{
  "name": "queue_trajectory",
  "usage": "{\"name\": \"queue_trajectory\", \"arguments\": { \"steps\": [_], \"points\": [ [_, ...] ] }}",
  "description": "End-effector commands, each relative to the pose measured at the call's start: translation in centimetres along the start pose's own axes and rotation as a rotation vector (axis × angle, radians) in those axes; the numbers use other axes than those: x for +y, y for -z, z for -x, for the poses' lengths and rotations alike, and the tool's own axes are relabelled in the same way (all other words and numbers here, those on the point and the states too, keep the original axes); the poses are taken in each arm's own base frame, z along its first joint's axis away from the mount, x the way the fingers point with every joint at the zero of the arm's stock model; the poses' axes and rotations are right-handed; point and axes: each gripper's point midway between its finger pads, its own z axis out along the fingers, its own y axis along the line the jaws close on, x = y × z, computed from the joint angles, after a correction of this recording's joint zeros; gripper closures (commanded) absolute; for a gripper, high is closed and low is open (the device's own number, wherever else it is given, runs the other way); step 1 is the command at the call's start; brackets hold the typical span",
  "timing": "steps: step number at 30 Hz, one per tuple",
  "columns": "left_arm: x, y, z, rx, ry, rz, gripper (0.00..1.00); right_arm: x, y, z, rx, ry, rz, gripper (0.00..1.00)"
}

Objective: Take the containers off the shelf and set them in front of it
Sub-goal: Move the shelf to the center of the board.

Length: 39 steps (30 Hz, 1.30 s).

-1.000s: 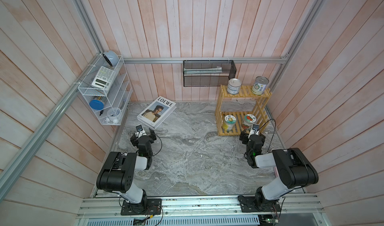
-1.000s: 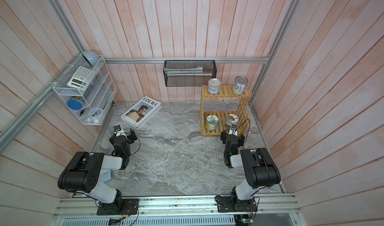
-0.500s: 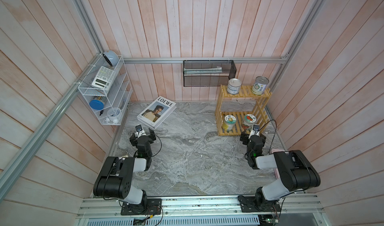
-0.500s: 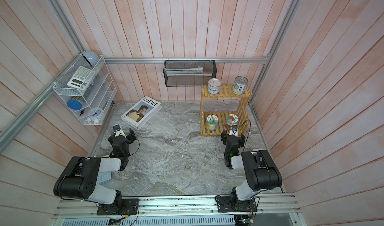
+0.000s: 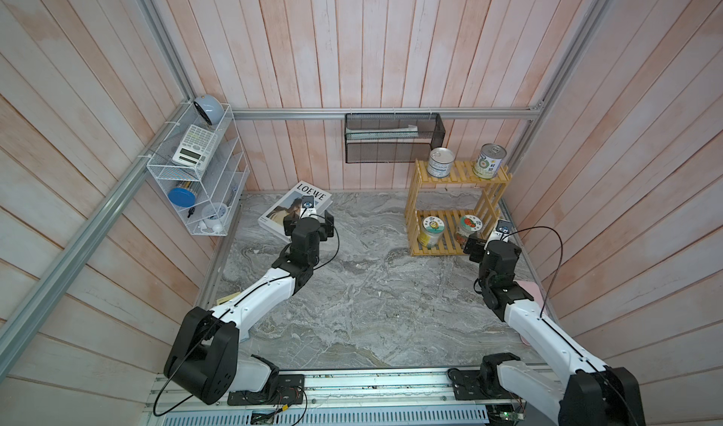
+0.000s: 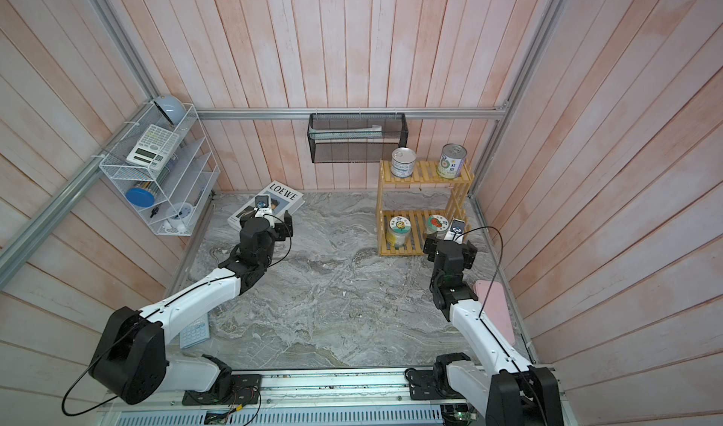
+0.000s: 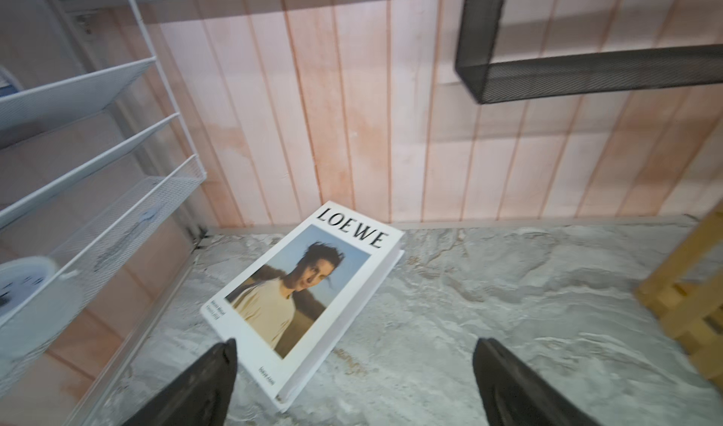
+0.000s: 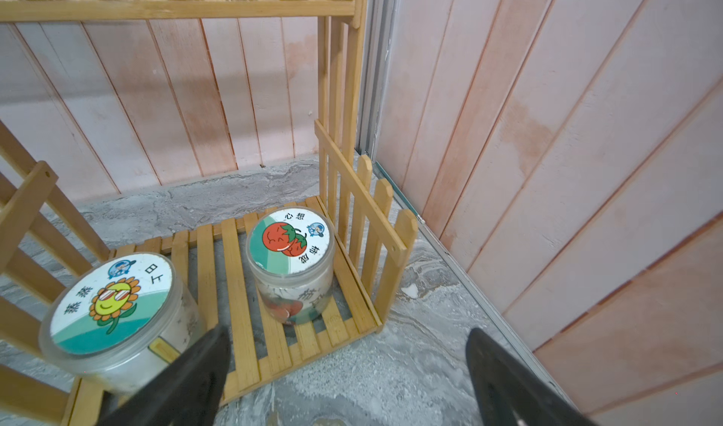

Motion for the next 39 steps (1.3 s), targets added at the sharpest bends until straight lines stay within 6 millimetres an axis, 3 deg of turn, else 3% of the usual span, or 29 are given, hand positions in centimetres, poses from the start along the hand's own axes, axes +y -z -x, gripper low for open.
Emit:
{"name": "queue_trajectory", "arguments": {
  "steps": [1, 6, 9, 16, 31, 39],
  "points": [
    [-6.9, 0.7, -0.9, 0.155, 0.033, -0.188, 0.0, -1.3, 1.6, -1.5, 0.14, -0.003, -0.039, 0.02],
    [-15.8, 0.3, 0.7, 0.256, 0.131, -0.389, 0.02, -1.9, 3.1, -1.0, 0.225, -0.002, -0.038, 0.02],
    [-19.6, 0.1, 0.7, 0.306, 0.138, -0.451, 0.03, -2.5, 3.8, -0.6, 0.251, -0.03, -0.035, 0.02],
    [-24.5, -1.3, -1.0, 0.415, 0.136, -0.457, 0.11, -4.1, 4.0, -0.3, 0.33, -0.188, -0.001, 0.02],
    [-29.7, -3.4, -3.8, 0.493, 0.204, -0.513, 0.28, -6.0, 3.6, -1.0, 0.365, -0.308, -0.01, 0.02],
    [-30.1, -4.2, -5.8, 0.527, 0.193, -0.476, 0.37, -6.2, 3.4, -1.3, 0.373, -0.323, -0.012, 0.02]
  ]
}}
